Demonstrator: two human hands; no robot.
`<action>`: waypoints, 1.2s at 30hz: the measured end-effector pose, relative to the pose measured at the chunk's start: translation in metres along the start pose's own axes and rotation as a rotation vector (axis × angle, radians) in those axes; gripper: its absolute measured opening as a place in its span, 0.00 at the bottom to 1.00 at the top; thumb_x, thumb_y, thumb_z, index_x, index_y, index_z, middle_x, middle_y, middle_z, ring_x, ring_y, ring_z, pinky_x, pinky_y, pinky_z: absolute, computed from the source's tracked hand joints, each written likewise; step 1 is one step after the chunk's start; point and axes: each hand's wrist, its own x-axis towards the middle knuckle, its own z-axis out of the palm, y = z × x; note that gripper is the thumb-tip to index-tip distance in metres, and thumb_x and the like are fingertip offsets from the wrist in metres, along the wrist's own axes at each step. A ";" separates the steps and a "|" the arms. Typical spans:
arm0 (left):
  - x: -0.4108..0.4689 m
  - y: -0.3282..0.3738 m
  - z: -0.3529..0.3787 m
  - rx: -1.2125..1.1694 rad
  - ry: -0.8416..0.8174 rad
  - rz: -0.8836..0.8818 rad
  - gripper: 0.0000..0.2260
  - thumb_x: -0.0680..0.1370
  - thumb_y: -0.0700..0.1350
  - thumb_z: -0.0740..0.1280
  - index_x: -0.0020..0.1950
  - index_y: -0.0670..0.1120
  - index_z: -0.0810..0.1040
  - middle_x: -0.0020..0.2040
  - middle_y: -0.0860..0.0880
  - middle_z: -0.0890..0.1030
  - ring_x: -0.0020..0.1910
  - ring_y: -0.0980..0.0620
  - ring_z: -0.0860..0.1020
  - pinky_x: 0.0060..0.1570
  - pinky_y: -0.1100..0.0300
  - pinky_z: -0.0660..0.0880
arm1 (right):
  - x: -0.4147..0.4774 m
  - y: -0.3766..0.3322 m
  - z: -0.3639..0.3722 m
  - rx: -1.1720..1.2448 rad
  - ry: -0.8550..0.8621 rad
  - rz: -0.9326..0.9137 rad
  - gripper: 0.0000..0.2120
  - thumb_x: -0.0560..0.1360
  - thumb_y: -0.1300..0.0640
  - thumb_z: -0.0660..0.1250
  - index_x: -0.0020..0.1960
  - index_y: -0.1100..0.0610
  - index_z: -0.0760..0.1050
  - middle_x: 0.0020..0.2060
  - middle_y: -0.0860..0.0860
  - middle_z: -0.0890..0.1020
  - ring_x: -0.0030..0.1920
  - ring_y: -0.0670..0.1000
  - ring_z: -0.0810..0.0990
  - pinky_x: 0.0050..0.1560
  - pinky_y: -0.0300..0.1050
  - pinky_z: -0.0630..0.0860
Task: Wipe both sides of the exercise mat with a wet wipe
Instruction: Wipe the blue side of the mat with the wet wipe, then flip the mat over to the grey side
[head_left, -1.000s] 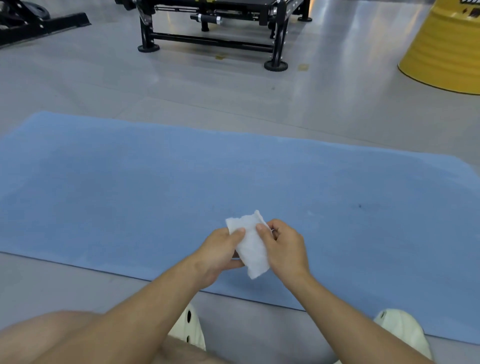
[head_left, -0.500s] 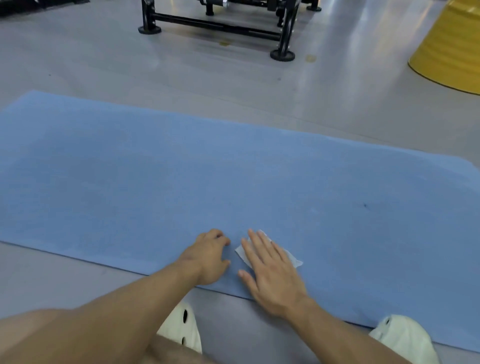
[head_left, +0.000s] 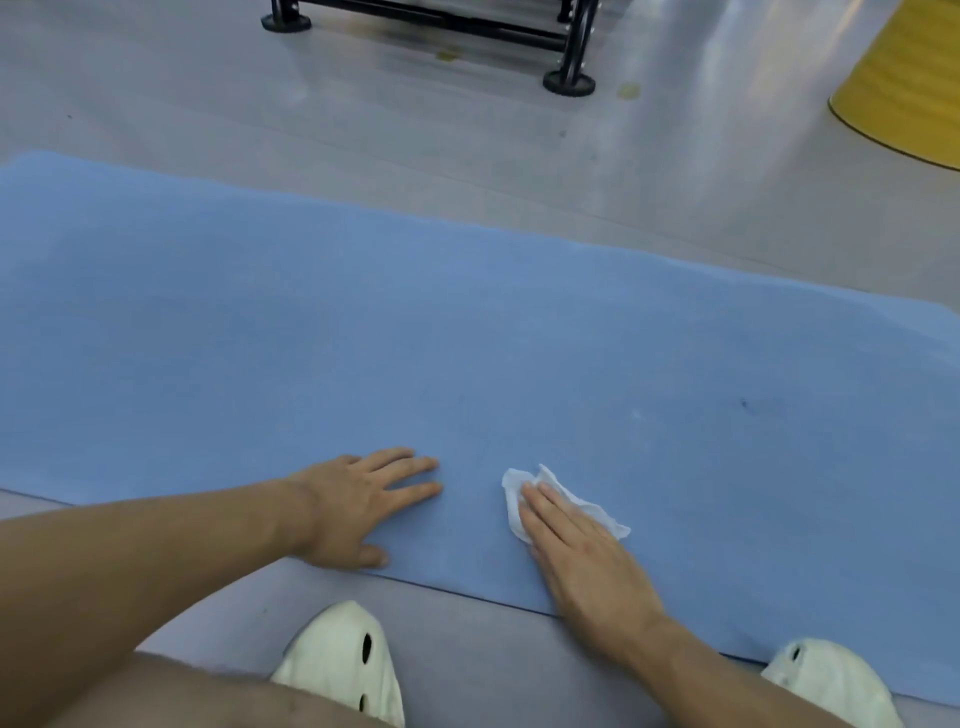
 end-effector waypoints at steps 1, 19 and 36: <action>0.000 0.000 0.000 0.009 0.006 0.001 0.43 0.78 0.66 0.63 0.83 0.59 0.38 0.81 0.58 0.33 0.81 0.53 0.37 0.79 0.52 0.53 | -0.001 0.005 -0.002 -0.004 -0.020 -0.015 0.32 0.72 0.66 0.69 0.75 0.53 0.69 0.76 0.46 0.69 0.76 0.48 0.67 0.73 0.44 0.67; -0.016 0.012 -0.021 0.241 0.057 0.166 0.36 0.72 0.58 0.40 0.78 0.50 0.59 0.76 0.45 0.65 0.71 0.43 0.71 0.61 0.46 0.75 | -0.010 -0.036 -0.048 0.011 -0.064 -0.067 0.16 0.67 0.47 0.71 0.52 0.47 0.71 0.53 0.41 0.77 0.52 0.46 0.79 0.43 0.41 0.78; -0.048 -0.004 -0.057 0.085 0.539 0.011 0.32 0.77 0.65 0.27 0.64 0.58 0.64 0.55 0.56 0.78 0.46 0.47 0.77 0.46 0.53 0.73 | 0.029 -0.040 -0.107 -0.246 0.139 0.068 0.32 0.55 0.68 0.79 0.54 0.49 0.74 0.41 0.46 0.71 0.35 0.50 0.73 0.23 0.43 0.59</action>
